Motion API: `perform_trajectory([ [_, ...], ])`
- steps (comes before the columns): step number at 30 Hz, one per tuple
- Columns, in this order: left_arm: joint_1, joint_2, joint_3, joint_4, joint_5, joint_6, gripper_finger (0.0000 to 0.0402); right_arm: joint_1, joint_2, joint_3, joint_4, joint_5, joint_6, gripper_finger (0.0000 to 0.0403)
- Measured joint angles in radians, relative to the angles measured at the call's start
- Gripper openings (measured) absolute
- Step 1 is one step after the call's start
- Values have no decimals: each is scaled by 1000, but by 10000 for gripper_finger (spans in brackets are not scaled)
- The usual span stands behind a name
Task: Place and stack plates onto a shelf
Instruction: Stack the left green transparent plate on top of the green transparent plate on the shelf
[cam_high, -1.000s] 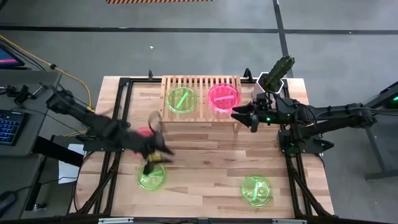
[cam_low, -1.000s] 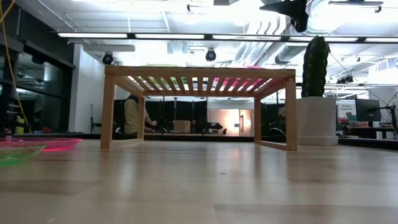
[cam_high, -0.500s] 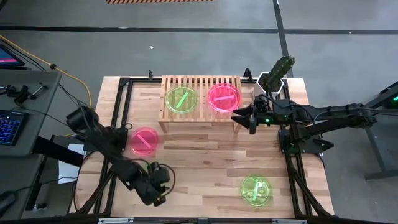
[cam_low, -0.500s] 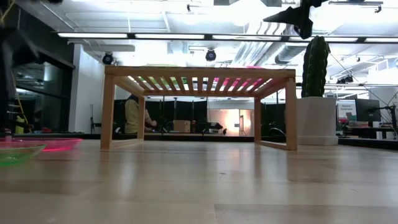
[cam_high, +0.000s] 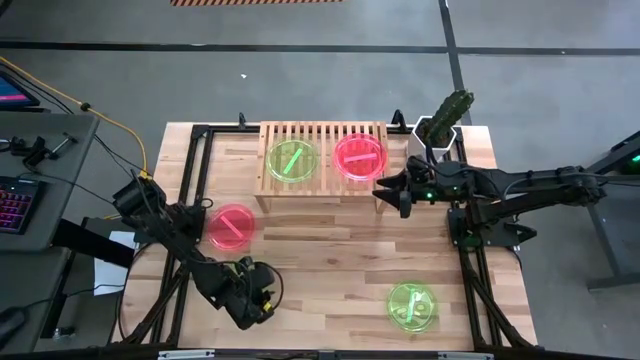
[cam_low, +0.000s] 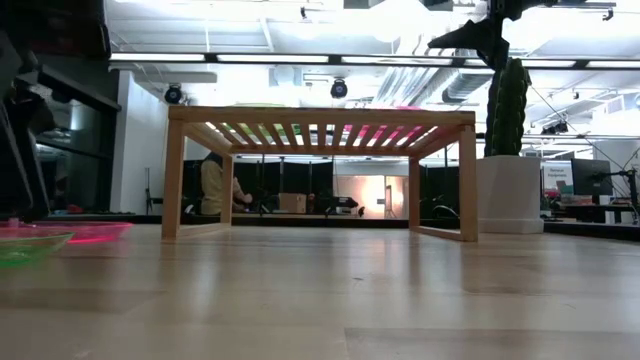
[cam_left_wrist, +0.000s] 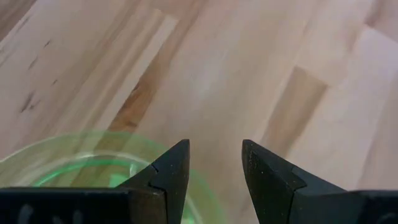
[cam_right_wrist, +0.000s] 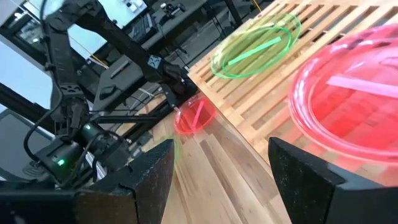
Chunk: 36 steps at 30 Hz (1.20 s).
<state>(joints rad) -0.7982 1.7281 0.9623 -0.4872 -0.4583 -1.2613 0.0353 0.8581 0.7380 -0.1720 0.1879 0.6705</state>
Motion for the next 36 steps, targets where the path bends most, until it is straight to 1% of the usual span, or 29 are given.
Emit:
perform_trajectory([
  [6,0,1,0,-113,2,-155,138,0,0,0,-37,0,1,243],
  [10,0,1,0,-156,36,-228,138,0,0,0,-39,0,1,243],
  [18,7,1,0,-154,43,-257,138,0,0,0,-46,0,1,243],
  [25,29,1,0,-98,32,-281,138,0,0,0,-46,0,1,243],
  [32,53,3,0,-116,65,-320,138,0,0,0,-46,0,1,243],
  [36,60,26,0,-114,88,-359,138,0,0,0,-47,0,1,243],
])
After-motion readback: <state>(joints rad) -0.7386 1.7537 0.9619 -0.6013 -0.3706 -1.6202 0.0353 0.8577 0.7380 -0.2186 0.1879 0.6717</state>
